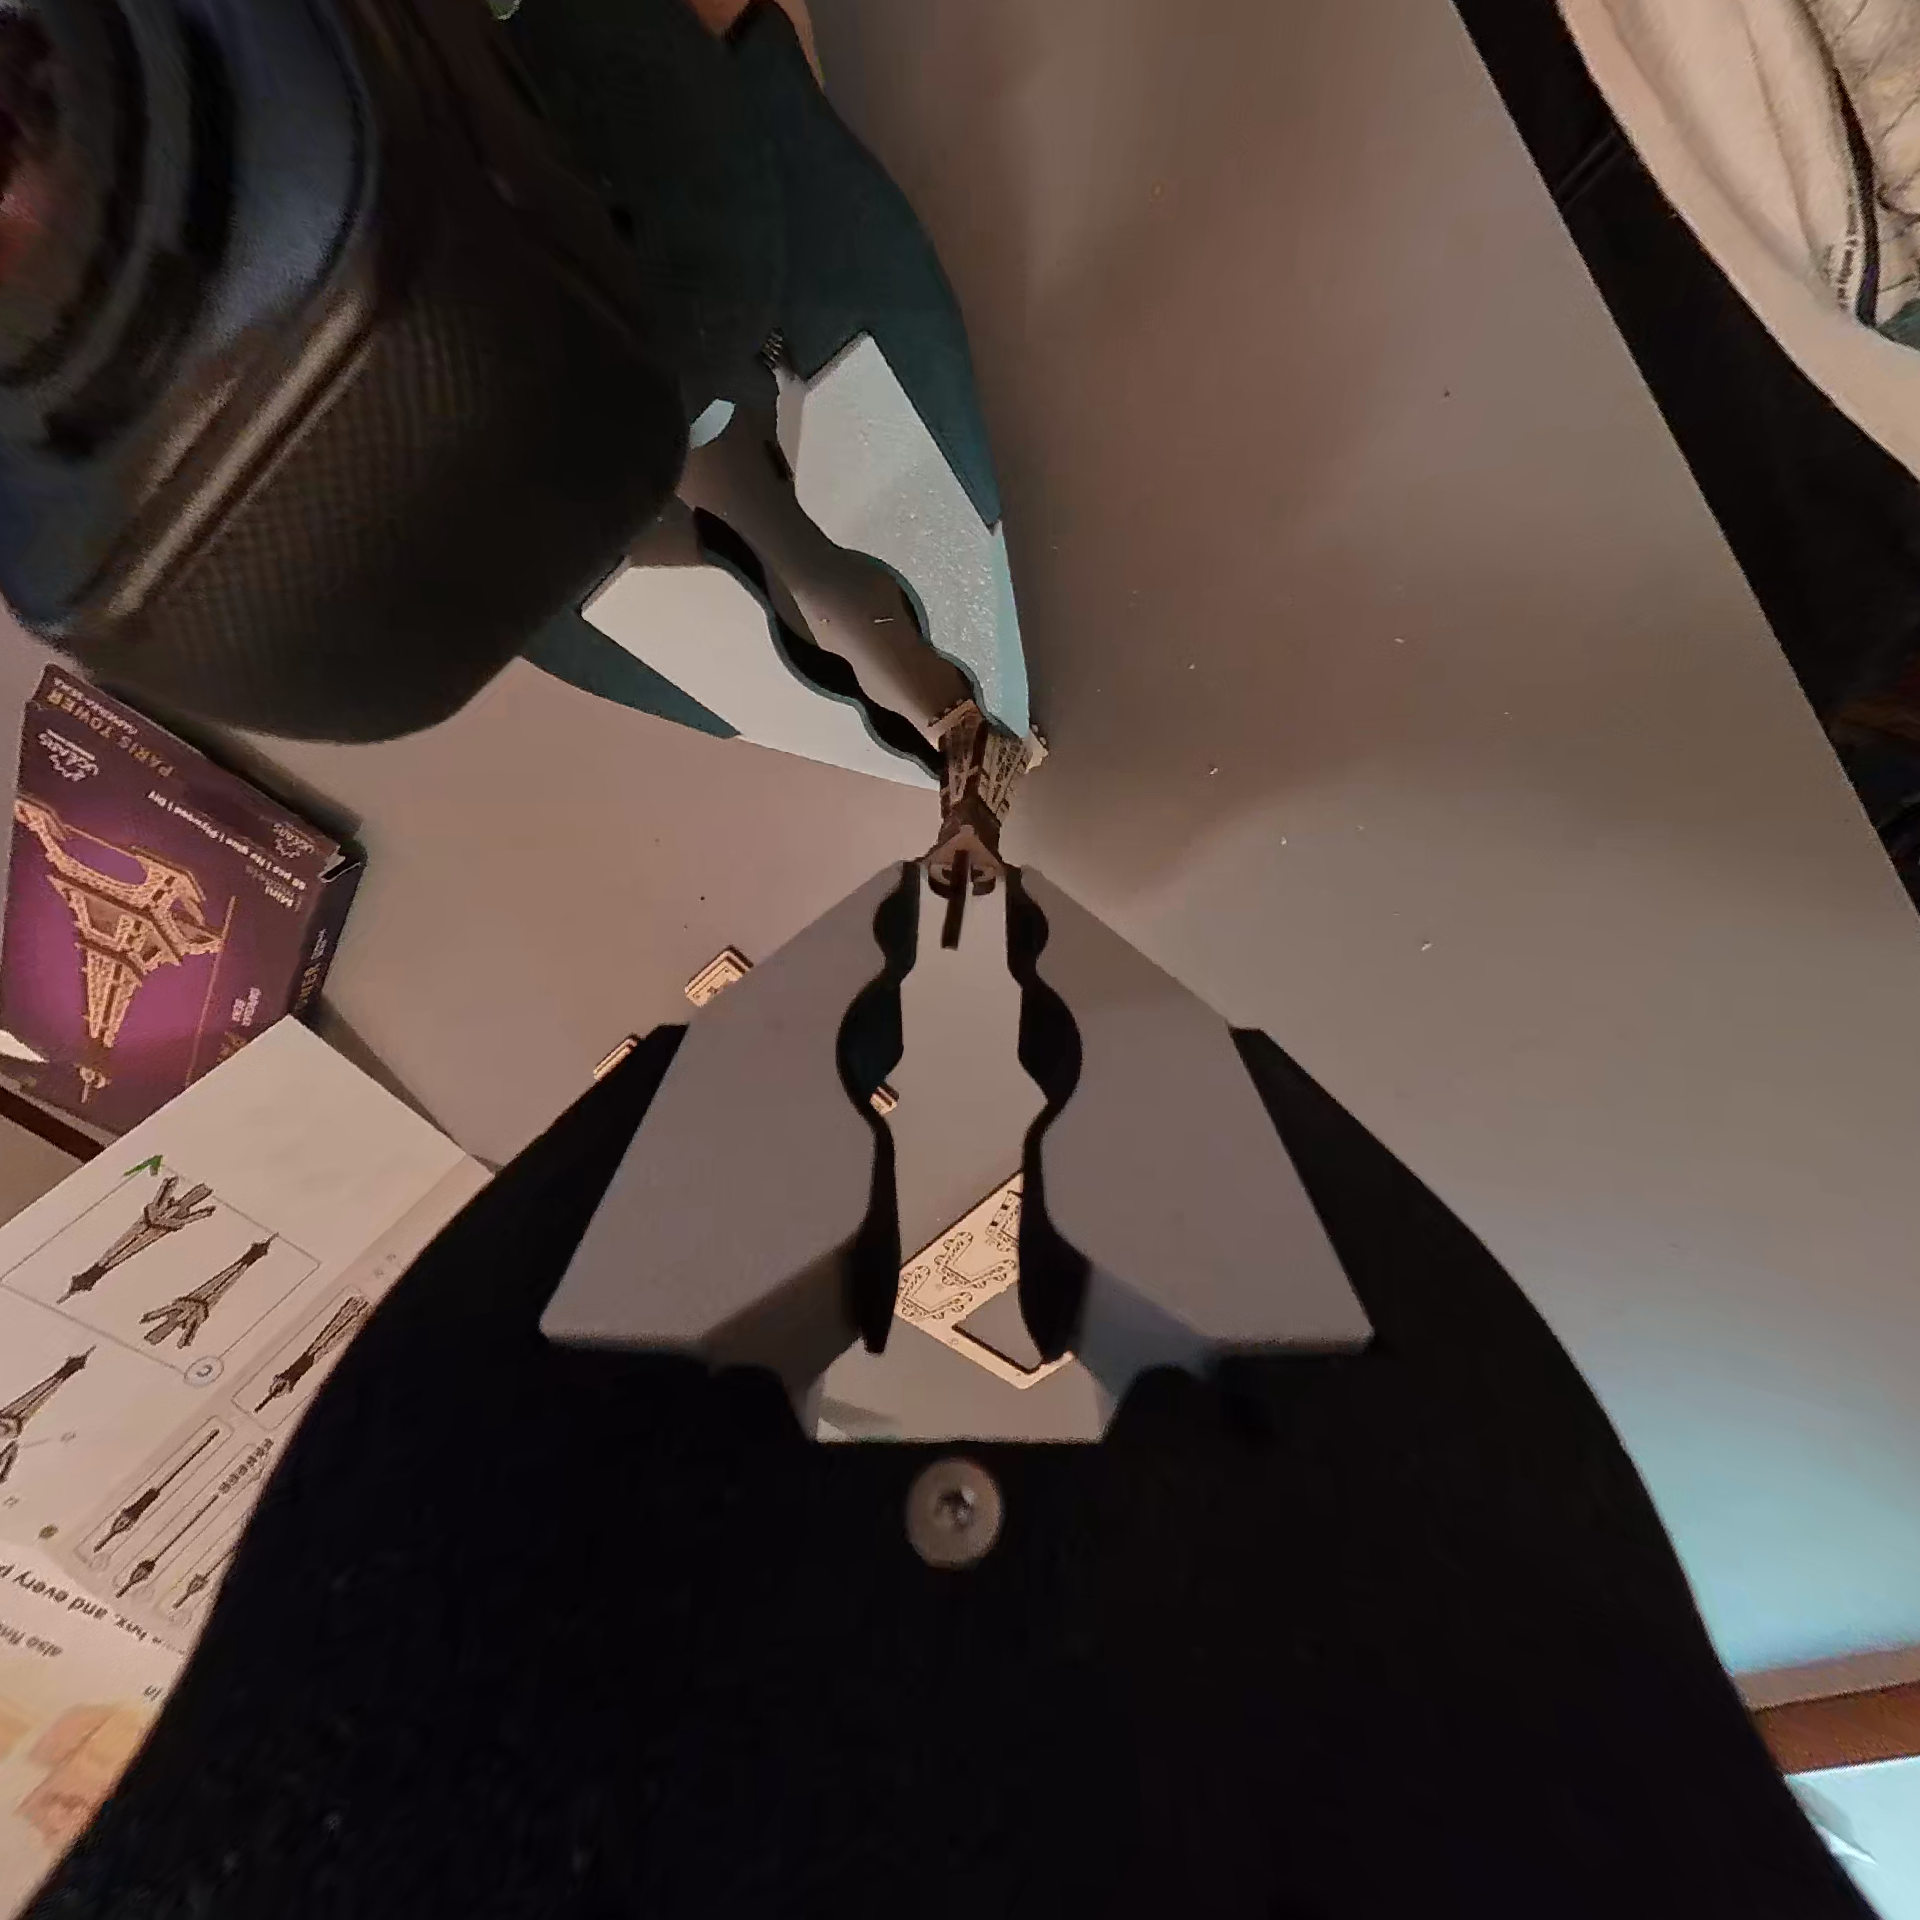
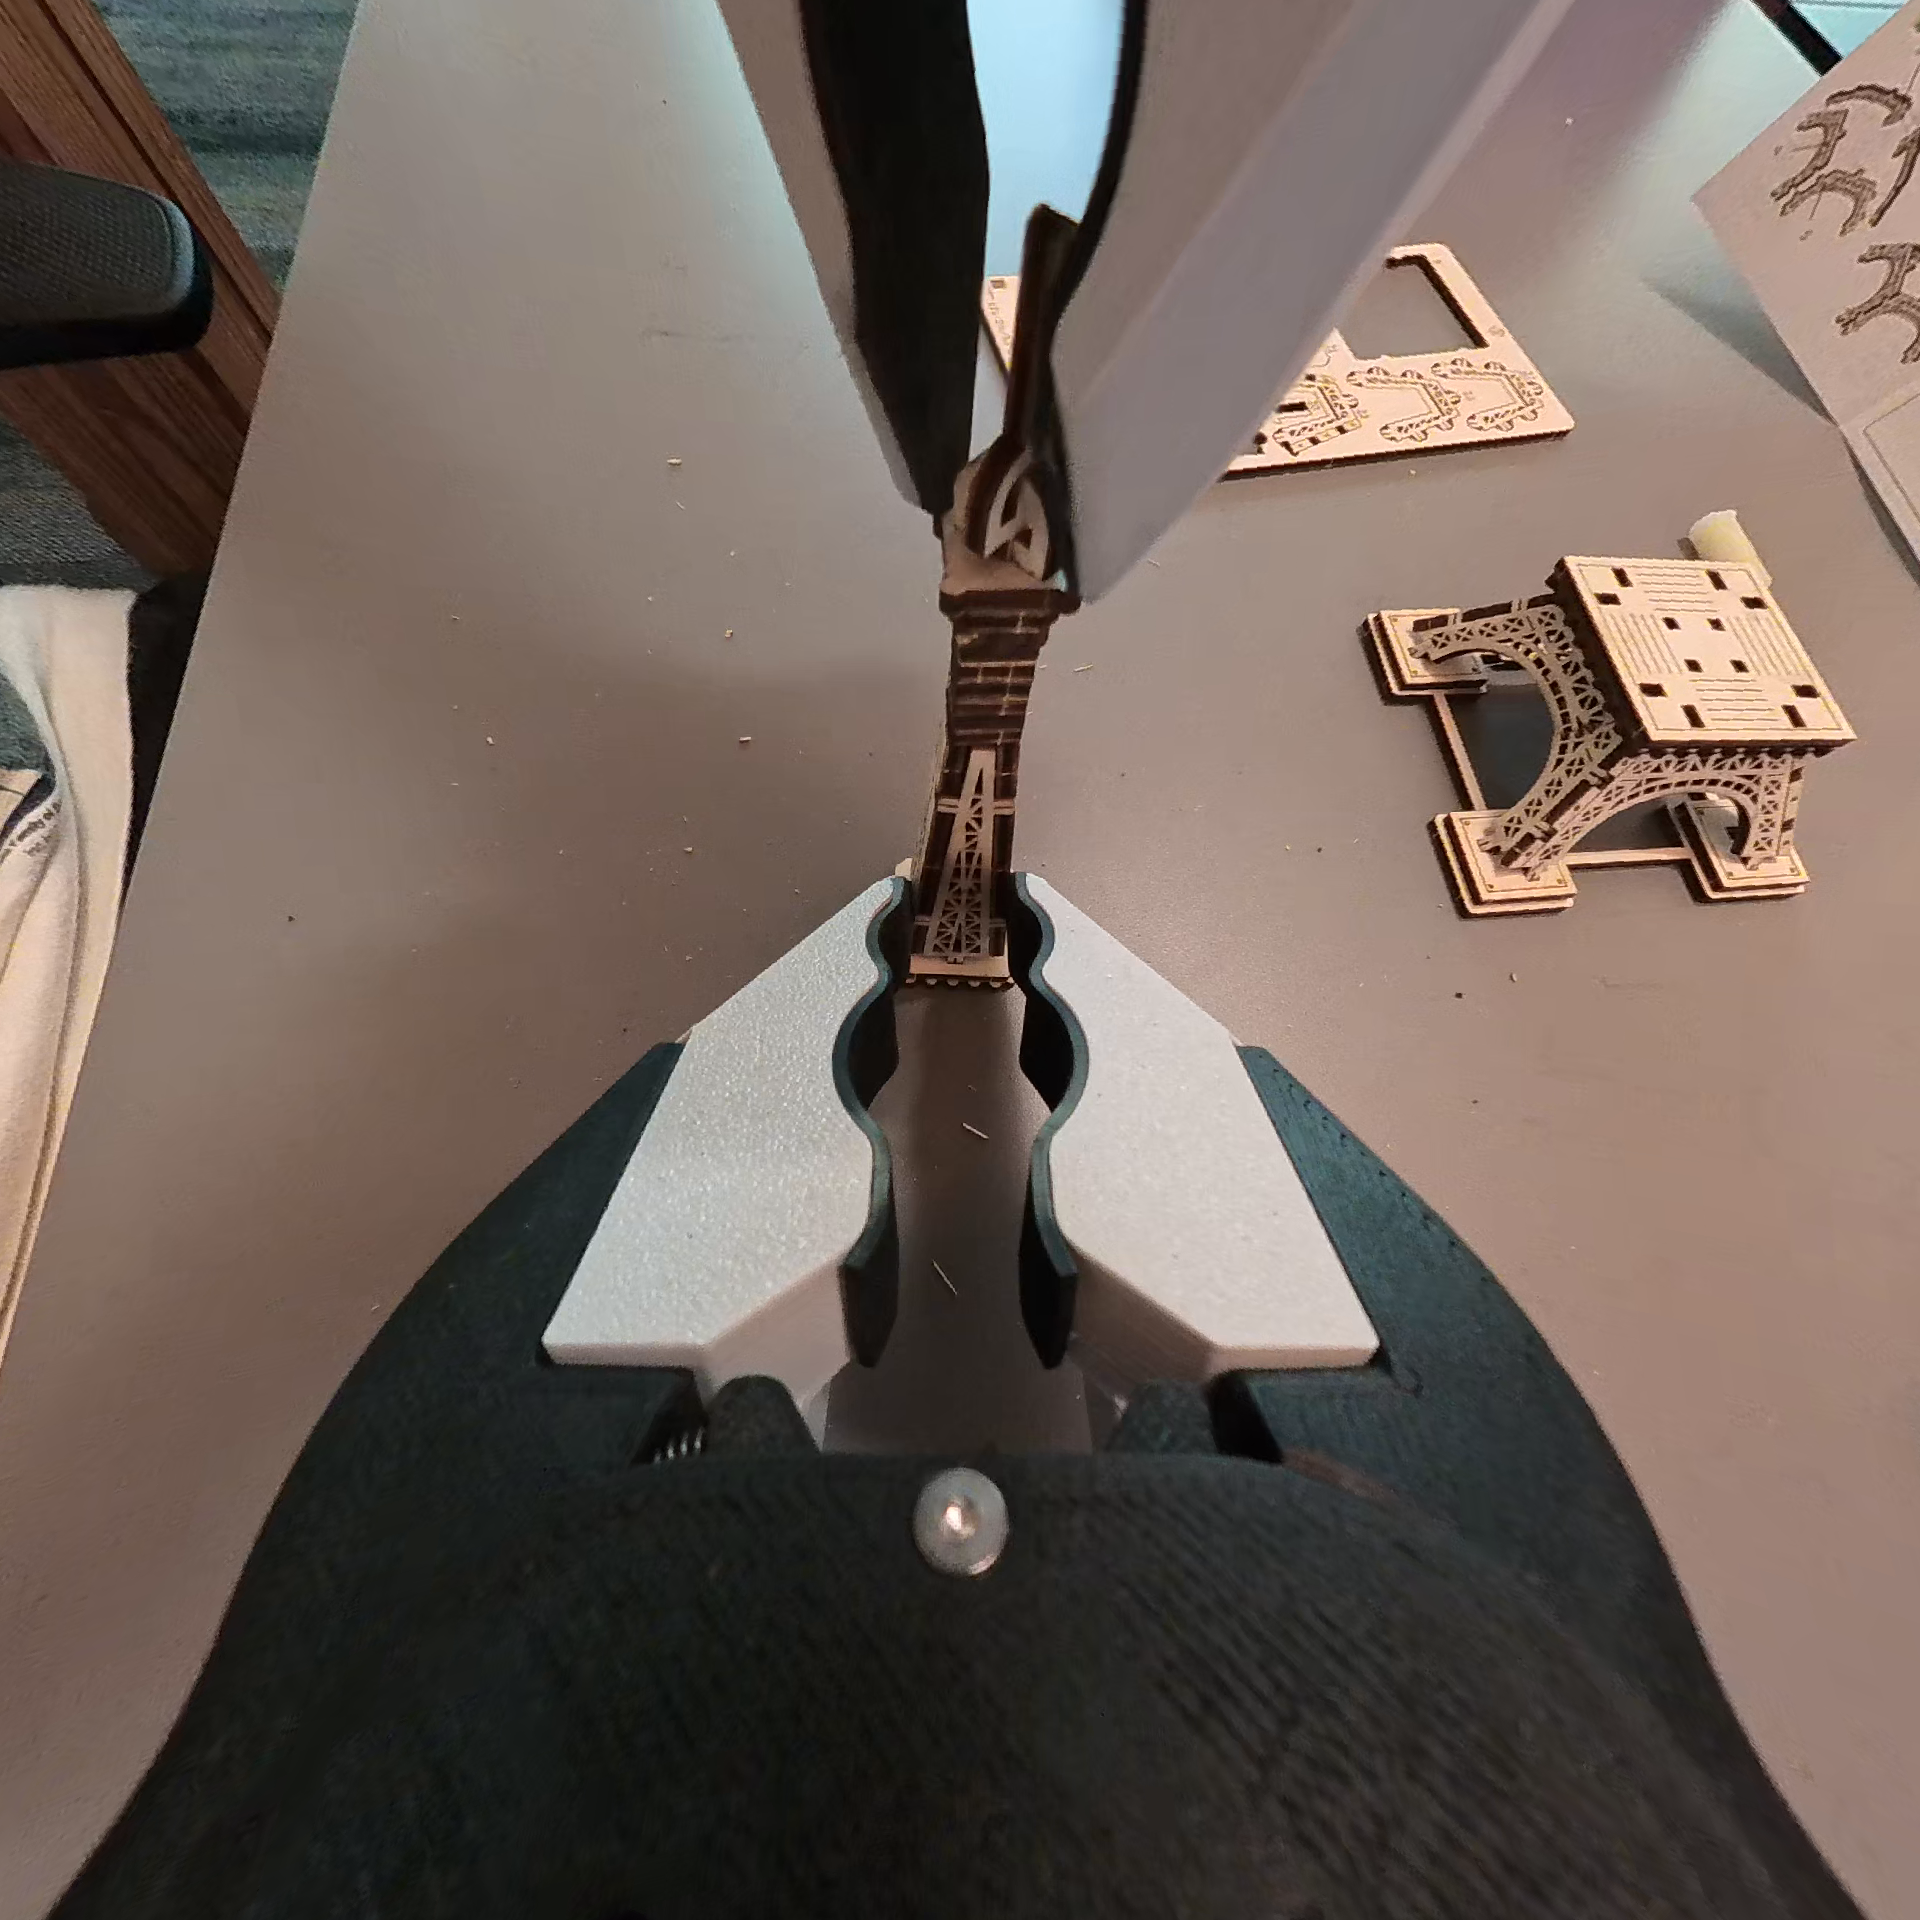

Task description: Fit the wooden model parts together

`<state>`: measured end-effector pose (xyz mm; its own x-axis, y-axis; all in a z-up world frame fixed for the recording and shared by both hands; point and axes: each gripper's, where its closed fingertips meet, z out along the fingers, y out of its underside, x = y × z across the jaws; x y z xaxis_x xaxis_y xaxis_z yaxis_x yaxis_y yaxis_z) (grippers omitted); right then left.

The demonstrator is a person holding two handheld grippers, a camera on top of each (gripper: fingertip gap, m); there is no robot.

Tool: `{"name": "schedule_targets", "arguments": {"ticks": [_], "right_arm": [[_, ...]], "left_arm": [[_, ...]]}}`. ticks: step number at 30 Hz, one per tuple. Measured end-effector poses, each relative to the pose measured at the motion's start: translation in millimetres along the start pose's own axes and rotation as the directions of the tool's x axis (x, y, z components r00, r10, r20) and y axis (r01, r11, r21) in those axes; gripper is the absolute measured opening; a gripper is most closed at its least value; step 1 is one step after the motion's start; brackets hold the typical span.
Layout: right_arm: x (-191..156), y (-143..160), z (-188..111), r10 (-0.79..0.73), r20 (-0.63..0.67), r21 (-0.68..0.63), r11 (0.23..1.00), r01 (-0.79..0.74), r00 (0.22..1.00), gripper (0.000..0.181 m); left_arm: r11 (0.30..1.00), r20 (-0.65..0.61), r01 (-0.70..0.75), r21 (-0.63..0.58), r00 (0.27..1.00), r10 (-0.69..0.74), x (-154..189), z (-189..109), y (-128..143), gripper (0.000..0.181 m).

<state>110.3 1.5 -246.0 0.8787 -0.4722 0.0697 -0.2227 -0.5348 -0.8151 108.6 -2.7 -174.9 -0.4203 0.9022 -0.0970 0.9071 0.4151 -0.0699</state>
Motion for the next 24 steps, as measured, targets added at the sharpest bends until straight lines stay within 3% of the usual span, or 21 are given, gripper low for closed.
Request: {"name": "schedule_targets", "arguments": {"ticks": [24], "right_arm": [[-0.1,-0.2,-0.5,0.006,0.005,-0.001,1.000,-0.006,1.000,0.017]], "left_arm": [[0.990,-0.053,-0.044,-0.135,0.998,0.037,0.0,1.9,1.0,0.012]]}}
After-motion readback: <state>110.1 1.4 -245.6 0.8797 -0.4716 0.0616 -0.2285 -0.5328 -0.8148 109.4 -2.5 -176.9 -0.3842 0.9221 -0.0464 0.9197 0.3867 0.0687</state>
